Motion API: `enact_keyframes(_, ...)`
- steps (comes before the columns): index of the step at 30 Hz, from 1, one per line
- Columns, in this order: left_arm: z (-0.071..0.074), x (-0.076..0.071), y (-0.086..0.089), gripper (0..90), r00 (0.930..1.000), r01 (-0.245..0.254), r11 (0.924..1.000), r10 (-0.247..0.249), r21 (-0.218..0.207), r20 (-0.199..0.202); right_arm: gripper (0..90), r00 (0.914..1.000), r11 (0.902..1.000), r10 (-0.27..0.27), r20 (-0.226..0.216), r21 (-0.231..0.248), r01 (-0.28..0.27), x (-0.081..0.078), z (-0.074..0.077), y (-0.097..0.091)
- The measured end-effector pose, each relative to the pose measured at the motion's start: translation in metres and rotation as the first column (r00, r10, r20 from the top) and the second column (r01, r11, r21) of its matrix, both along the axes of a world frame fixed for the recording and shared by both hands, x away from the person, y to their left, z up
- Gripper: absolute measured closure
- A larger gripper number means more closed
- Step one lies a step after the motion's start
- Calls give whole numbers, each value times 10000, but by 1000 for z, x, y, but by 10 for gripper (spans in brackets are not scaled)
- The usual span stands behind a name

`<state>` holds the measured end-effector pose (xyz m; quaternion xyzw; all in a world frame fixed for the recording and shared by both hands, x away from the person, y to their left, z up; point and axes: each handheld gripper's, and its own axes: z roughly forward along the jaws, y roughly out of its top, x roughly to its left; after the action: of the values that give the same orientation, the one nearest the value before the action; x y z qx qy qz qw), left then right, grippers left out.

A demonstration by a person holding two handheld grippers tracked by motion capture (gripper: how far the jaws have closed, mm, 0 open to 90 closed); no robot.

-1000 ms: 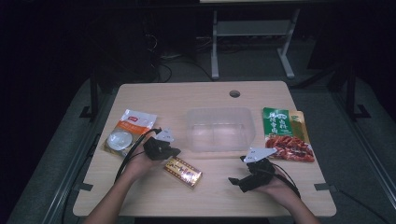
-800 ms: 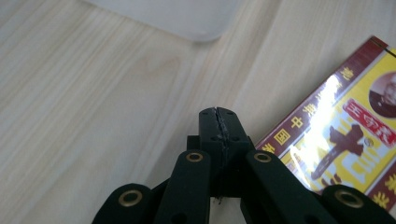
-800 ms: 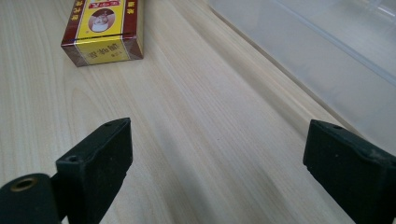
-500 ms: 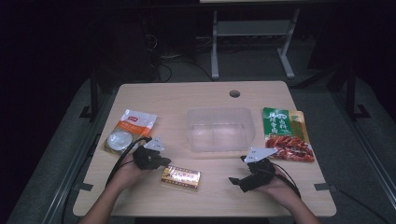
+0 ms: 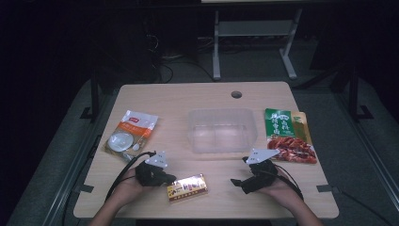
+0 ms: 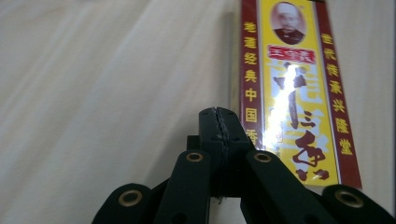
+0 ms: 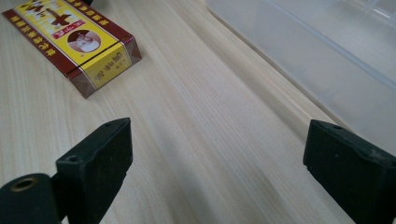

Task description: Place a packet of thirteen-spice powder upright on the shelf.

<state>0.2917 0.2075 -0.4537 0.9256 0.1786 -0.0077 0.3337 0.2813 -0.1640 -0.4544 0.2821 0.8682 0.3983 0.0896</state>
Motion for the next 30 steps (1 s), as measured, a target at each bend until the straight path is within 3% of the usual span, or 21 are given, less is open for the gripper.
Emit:
enact_keyframes(3,1,-5,-2,896,10000,5,10000,-5,30,12,79,10000,10000,-3,1,11,3,0,0,0)
enact_keyframes(5,2,-4,0,844,10000,-67,10000,67,27,2,80,10000,10000,-11,-2,4,11,1,0,0)
enact_keyframes(10,14,-5,9,726,9972,-744,9943,744,-764,-25,79,10000,10000,-5,0,-16,5,0,0,0)
enact_keyframes(13,18,-13,10,591,9953,-970,9908,962,-942,-134,79,10000,10000,-16,0,-24,16,1,-1,-1)
enact_keyframes(15,19,-18,9,479,9956,-936,9916,929,-894,-125,79,10000,10000,-27,-28,-27,26,1,-1,0)
enact_keyframes(16,18,-23,7,479,9952,-973,9909,964,-928,-135,80,10000,10000,-21,-13,-34,21,1,-1,0)
enact_keyframes(17,17,-25,6,414,9957,-921,9919,914,-877,-113,79,10000,10000,-22,-40,-50,22,1,-1,0)
enact_keyframes(21,16,-39,0,311,9961,-868,9937,875,-704,67,79,10000,10000,0,-60,-65,0,1,-1,1)
enact_keyframes(25,14,-45,-8,258,9957,-861,9955,873,-387,309,79,10000,10000,-11,-45,-54,11,1,-1,1)
enact_keyframes(30,8,-46,-15,230,9979,-604,9981,606,-100,247,79,10000,10000,-26,-70,-9,26,1,-1,1)
